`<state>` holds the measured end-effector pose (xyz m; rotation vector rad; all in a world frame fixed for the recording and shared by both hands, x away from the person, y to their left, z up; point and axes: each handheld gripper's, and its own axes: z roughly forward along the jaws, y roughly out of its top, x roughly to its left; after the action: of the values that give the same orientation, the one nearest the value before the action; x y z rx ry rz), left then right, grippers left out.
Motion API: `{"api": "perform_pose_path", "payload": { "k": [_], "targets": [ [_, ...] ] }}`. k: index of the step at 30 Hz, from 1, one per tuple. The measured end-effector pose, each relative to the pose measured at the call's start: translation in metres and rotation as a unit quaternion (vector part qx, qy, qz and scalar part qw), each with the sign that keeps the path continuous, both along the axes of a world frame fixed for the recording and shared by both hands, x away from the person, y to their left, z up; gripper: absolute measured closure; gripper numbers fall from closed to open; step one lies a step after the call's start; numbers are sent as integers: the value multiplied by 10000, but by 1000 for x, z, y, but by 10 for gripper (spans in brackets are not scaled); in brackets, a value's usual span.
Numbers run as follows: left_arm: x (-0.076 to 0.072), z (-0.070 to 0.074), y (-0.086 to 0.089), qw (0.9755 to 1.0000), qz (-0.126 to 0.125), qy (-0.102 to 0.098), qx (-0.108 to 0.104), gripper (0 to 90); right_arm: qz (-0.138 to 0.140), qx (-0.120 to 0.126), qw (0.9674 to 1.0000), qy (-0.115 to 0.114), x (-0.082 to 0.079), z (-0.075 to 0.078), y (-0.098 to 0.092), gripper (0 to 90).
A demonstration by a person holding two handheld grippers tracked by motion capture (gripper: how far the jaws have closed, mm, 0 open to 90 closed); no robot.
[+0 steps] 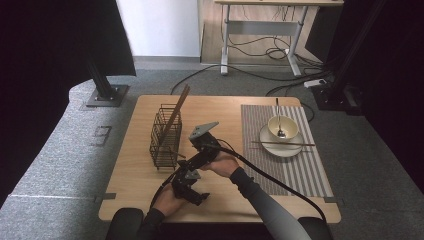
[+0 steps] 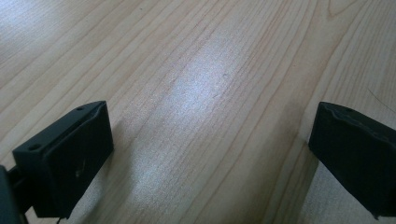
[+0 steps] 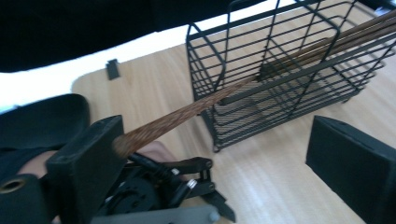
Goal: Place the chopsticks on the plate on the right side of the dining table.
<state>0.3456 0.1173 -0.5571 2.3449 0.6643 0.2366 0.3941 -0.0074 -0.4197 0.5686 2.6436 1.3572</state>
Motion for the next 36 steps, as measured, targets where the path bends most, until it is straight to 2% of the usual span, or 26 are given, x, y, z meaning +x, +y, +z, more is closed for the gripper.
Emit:
{"api": "perform_pose_path", "payload": {
  "k": [4,8,11,16,21,25,30,36],
  "targets": [
    [0,0,0,10000,-6,-8,4,0,-79,68,9999,-107,2,3,3,137],
    [0,0,0,10000,-8,-18,21,0,-302,28,9994,-166,8,4,-1,146],
    [0,1,1,10000,-28,-9,52,0,-475,-6,9985,-280,12,7,-4,200],
    [0,0,0,10000,-20,-16,28,0,-585,91,9978,-288,17,7,-5,305],
    [1,0,0,10000,-36,-20,34,0,-593,94,9974,-409,19,5,1,432],
    [1,0,0,10000,-31,-27,33,0,-591,-7,9968,-534,19,4,6,551],
    [1,0,0,10000,-25,-29,41,0,-504,-77,9951,-846,18,1,9,695],
    [1,1,1,10000,-45,-32,63,0,-490,-88,9941,-960,17,0,9,785]
  ]
}}
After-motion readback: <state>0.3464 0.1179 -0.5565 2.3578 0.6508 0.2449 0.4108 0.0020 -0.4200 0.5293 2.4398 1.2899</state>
